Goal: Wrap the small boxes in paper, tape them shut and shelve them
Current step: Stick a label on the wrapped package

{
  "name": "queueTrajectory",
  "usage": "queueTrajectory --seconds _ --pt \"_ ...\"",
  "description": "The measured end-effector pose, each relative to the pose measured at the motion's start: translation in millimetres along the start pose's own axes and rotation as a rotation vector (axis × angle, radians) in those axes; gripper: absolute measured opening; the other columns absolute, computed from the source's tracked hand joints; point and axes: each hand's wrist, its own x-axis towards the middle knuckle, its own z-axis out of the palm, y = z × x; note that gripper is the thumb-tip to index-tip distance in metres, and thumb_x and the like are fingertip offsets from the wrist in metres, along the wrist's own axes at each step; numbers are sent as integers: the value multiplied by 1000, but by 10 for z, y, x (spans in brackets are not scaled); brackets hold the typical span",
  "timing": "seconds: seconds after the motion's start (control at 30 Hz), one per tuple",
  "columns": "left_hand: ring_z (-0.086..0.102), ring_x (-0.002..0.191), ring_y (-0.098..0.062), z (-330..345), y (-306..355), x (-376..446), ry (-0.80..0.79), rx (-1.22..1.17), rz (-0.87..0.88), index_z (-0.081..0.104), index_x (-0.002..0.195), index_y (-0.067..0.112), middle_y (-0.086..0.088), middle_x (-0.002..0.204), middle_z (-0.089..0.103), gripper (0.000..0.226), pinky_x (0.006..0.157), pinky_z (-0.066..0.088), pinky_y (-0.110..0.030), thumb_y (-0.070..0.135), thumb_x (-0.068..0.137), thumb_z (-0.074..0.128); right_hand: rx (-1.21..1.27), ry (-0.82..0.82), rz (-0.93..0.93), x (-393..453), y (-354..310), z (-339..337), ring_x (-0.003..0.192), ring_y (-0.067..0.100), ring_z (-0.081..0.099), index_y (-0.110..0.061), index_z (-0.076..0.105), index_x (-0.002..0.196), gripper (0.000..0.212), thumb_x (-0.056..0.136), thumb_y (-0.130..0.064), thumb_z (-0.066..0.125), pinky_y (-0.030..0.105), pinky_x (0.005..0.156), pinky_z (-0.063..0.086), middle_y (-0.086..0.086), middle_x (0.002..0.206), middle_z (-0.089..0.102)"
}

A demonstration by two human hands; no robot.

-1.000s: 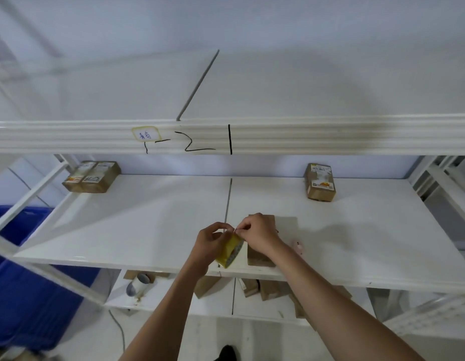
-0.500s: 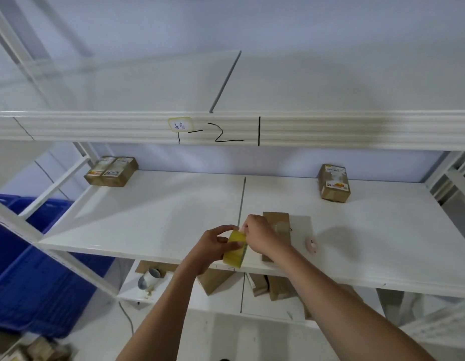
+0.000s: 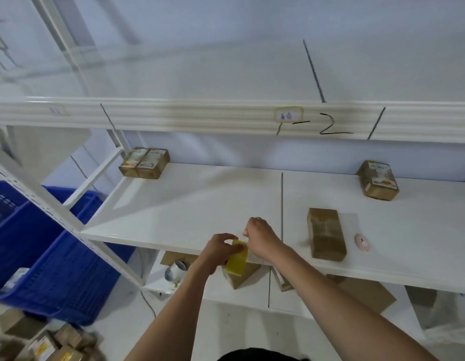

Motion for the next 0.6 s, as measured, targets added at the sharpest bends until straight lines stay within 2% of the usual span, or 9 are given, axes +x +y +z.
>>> queueTrajectory --seconds 0.13,0.23,0.33,0.4,0.47,0.6 --pt "72 97 -27 -295 -111 22 -188 14 -52 63 124 19 -15 109 71 35 88 60 -40 30 92 68 19 -1 59 107 -157 223 105 29 60 5 60 110 15 96 0 55 28 85 47 20 116 61" --pt "70 105 -29 -511 -188 25 -318 -105 -33 59 128 14 -18 116 70 43 92 58 -40 19 88 75 76 -21 109 227 -274 294 100 36 65 14 62 107 20 93 3 51 43 87 54 26 111 66" --pt "70 107 -29 -617 -369 65 -364 -129 -1 54 133 14 -17 115 72 58 97 56 -42 13 82 82 72 -29 108 299 -340 388 95 25 65 1 65 102 15 95 -1 51 32 75 51 14 106 67" --pt "72 95 -24 -634 -483 87 -367 -102 -28 57 133 12 -13 109 73 60 92 58 -37 20 80 83 42 -38 95 307 -347 474 97 24 64 -8 61 98 14 94 0 51 26 75 47 10 106 64" --pt "67 79 -18 -662 -565 124 -342 -28 -43 60 132 12 -9 102 72 61 79 57 -30 28 79 84 10 -48 76 298 -346 577 98 24 64 -11 60 95 14 93 1 52 26 75 47 10 105 64" --pt "66 76 -14 -766 -615 204 -334 98 -60 60 132 19 -6 103 73 57 72 53 -25 30 81 82 -19 -40 40 260 -376 721 93 19 58 -7 58 102 15 93 3 50 23 73 39 10 108 61"
